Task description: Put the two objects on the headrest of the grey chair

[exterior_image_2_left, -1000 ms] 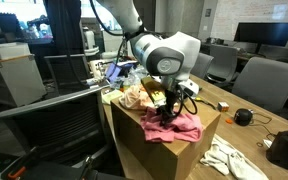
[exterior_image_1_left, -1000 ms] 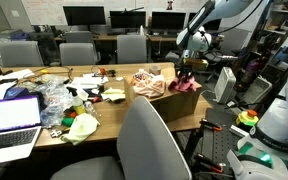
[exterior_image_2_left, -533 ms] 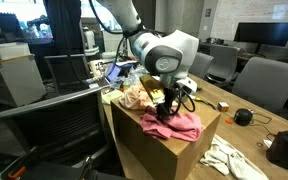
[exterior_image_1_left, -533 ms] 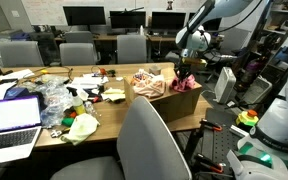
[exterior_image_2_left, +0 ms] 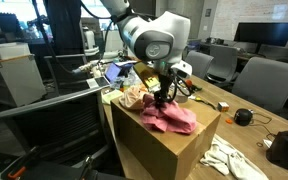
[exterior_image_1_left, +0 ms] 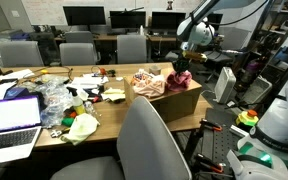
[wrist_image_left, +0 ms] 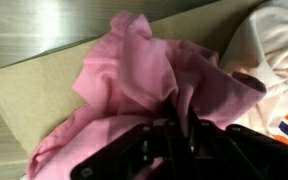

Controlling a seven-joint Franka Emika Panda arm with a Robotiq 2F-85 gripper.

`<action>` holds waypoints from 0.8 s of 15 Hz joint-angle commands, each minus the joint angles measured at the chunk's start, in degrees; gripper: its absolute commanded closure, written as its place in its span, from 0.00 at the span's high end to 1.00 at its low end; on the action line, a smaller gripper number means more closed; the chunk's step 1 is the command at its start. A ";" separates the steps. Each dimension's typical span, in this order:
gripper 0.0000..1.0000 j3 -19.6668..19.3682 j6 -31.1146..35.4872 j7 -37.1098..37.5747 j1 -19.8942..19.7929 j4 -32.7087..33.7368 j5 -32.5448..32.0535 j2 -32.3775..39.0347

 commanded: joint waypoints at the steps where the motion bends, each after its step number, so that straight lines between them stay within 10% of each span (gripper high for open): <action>1: 0.03 0.17 3.49 -2.02 1.17 -5.76 0.70 -8.36; 12: 0.03 0.31 4.31 -6.47 6.46 -13.44 -2.36 -25.37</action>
